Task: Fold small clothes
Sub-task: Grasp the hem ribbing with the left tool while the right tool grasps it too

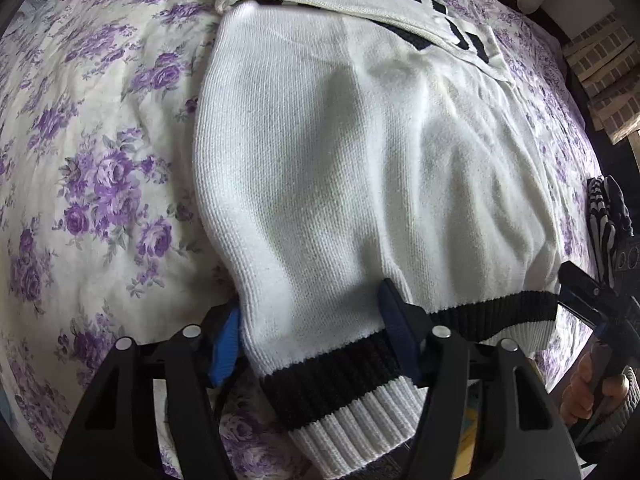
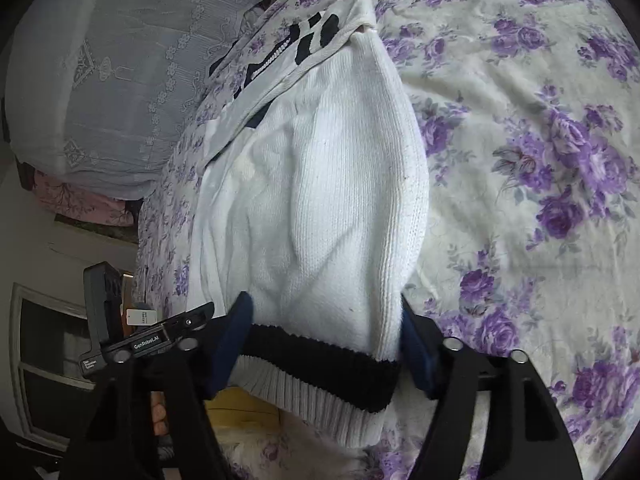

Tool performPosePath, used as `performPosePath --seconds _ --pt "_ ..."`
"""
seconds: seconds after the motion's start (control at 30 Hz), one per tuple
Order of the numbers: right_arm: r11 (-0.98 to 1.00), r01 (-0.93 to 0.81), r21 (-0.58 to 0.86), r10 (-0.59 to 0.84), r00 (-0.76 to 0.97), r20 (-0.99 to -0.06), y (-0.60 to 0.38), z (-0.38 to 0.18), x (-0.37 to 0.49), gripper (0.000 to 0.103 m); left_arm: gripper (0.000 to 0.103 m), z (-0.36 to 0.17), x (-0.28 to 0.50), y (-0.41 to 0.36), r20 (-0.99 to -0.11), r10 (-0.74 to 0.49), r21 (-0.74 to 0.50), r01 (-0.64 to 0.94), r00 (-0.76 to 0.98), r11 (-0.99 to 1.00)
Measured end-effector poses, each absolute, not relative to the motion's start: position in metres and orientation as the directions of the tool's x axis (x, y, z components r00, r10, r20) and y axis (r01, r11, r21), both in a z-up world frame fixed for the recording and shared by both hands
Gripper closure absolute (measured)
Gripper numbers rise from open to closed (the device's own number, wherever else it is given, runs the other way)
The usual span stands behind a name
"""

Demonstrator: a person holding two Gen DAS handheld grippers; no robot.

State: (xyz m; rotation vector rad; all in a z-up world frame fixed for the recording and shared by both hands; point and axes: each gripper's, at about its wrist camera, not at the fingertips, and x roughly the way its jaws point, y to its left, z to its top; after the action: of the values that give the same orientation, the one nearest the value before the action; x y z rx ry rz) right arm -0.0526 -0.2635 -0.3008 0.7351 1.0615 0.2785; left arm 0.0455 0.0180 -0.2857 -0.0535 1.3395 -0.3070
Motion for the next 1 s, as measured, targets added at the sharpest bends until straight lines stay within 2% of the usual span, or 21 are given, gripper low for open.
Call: performPosePath --seconds 0.07,0.1,0.43,0.47,0.57,0.6,0.73,0.77,0.8,0.87,0.93,1.0 --pt "0.729 0.133 0.671 0.548 0.474 -0.689 -0.264 -0.301 -0.053 0.057 0.055 -0.284 0.046 0.017 -0.946 -0.251 -0.212 0.194 0.203 0.958" --pt "0.727 0.134 0.674 0.551 0.473 -0.688 -0.266 -0.301 -0.053 0.059 0.058 -0.283 0.046 0.017 -0.945 -0.252 -0.213 0.193 0.207 0.958" --pt "0.717 0.122 0.686 0.596 0.402 -0.695 -0.264 -0.31 -0.056 0.059 0.06 -0.289 0.035 0.041 -0.927 -0.331 -0.305 0.161 0.178 0.939" --pt "0.725 0.116 0.679 0.591 0.402 -0.699 -0.263 -0.309 -0.057 0.059 0.063 -0.288 0.035 0.04 -0.925 -0.333 -0.305 0.164 0.185 0.938" --pt "0.743 0.097 0.663 0.574 0.418 -0.704 -0.262 -0.302 -0.058 0.078 0.081 -0.282 0.032 0.046 -0.917 -0.337 -0.308 0.16 0.212 0.938" --pt "0.748 0.088 0.658 0.568 0.429 -0.703 -0.262 -0.298 -0.059 0.079 0.086 -0.279 0.031 0.051 -0.914 -0.34 -0.311 0.157 0.223 0.937" --pt "0.764 0.045 0.644 0.562 0.446 -0.697 -0.258 -0.288 -0.06 0.08 0.086 -0.277 0.027 0.055 -0.917 -0.33 -0.299 0.161 0.223 0.94" --pt "0.762 0.051 0.645 0.565 0.434 -0.702 -0.258 -0.291 -0.059 0.08 0.083 -0.28 0.027 0.054 -0.923 -0.32 -0.29 0.159 0.212 0.944" --pt "0.761 0.062 0.645 0.566 0.421 -0.709 -0.258 -0.294 -0.058 0.08 0.074 -0.285 0.026 0.054 -0.93 -0.31 -0.284 0.15 0.198 0.947" --pt "0.747 0.082 0.66 0.58 0.404 -0.707 -0.259 -0.301 -0.058 0.077 0.072 -0.291 0.026 0.058 -0.928 -0.322 -0.301 0.13 0.186 0.945" --pt "0.734 0.098 0.672 0.594 0.386 -0.706 -0.261 -0.307 -0.058 0.076 0.072 -0.289 0.025 0.06 -0.924 -0.334 -0.315 0.122 0.186 0.941" --pt "0.741 0.095 0.664 0.587 0.386 -0.711 -0.26 -0.305 -0.058 0.078 0.083 -0.285 0.022 0.059 -0.925 -0.322 -0.298 0.141 0.204 0.944"
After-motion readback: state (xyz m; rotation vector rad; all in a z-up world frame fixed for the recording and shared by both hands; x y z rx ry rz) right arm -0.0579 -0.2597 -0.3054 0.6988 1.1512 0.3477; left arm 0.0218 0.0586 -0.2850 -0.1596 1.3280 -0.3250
